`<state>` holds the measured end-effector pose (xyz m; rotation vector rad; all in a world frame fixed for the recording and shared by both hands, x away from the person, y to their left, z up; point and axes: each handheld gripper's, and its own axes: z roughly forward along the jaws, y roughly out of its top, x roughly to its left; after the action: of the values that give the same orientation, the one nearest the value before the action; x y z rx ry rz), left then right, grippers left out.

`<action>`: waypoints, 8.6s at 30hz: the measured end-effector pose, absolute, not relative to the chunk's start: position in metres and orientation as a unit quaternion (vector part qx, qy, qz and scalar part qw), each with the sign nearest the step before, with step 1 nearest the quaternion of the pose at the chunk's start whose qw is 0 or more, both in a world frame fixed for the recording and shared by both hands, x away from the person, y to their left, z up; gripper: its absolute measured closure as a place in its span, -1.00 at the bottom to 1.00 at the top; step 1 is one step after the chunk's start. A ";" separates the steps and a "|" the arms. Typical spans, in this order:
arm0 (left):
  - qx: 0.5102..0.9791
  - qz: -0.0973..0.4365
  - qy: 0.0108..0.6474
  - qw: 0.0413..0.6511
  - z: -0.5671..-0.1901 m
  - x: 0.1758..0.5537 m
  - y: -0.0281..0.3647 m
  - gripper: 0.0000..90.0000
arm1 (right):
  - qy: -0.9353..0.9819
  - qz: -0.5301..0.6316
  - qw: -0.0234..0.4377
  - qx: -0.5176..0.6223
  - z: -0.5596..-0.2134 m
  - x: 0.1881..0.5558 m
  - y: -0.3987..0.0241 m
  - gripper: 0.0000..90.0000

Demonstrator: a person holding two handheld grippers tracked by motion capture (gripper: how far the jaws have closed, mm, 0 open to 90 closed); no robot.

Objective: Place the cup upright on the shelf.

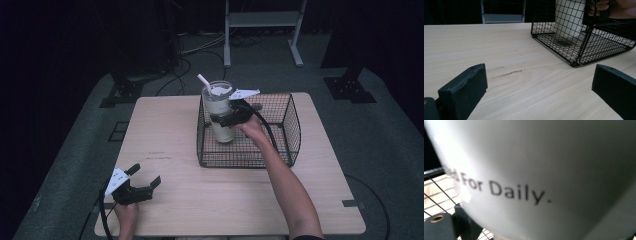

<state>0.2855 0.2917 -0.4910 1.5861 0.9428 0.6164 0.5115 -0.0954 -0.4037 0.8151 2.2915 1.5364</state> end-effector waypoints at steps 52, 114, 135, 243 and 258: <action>0.677 0.262 0.402 0.559 -0.491 0.286 0.291 -1.00 | 0.804 0.528 0.148 0.231 -0.427 0.497 -0.114 -0.82; 0.680 0.266 0.398 0.555 -0.491 0.285 0.290 -1.00 | 0.835 0.458 0.164 0.256 -0.380 0.454 -0.169 -0.82; 0.681 0.266 0.399 0.554 -0.491 0.285 0.289 -1.00 | 0.830 0.456 0.184 0.262 -0.353 0.430 -0.194 -0.81; 0.684 0.270 0.400 0.547 -0.491 0.285 0.287 -1.00 | 0.821 0.491 0.145 0.254 -0.439 0.294 -0.265 -0.81; 0.684 0.270 0.400 0.547 -0.491 0.285 0.287 -1.00 | 0.810 0.498 0.147 0.272 -0.459 0.282 -0.276 -0.81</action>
<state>0.2846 0.2866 -0.4910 1.6209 0.9473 0.6396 0.2821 -0.2756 -0.4588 0.7821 2.3314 1.4341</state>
